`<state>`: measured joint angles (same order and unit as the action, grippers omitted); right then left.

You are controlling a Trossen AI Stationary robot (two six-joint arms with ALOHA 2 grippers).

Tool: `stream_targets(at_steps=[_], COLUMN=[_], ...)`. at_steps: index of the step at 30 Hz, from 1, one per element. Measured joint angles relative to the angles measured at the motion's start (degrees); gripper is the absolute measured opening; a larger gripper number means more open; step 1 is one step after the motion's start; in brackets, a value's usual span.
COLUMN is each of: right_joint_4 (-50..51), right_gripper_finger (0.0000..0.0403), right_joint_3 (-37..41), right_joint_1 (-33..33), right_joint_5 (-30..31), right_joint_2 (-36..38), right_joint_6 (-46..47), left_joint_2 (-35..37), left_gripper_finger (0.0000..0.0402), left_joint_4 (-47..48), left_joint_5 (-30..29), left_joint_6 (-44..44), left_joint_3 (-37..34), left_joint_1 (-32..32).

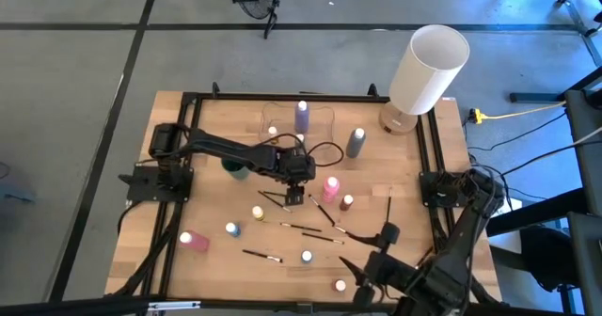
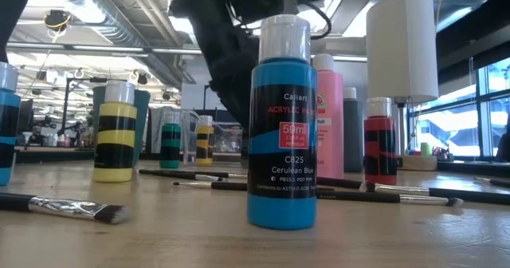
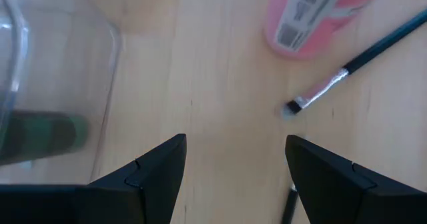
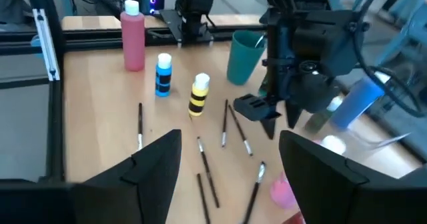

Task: Pick & Place Paint Supplies
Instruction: Put the black paint brush into the green cup

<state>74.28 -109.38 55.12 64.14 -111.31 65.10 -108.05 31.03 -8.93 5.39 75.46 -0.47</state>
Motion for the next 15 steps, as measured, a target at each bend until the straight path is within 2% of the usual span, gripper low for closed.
stream_targets(at_steps=[5,15], right_joint_4=[-3.18,-6.01], right_gripper_finger=[0.0256,0.0256], right_joint_3=[0.0,0.0], right_joint_1=[-1.26,-1.37], right_joint_5=[-5.16,-6.24], right_joint_2=[0.0,0.0], right_joint_6=[-2.36,-7.08], left_joint_2=[-2.9,-6.56], left_gripper_finger=[0.0253,0.0253], left_joint_4=[-0.09,-0.4], left_joint_5=[0.34,2.54], left_joint_6=[-0.07,-0.13], left_joint_3=[0.02,1.29], left_joint_1=[0.09,0.11])
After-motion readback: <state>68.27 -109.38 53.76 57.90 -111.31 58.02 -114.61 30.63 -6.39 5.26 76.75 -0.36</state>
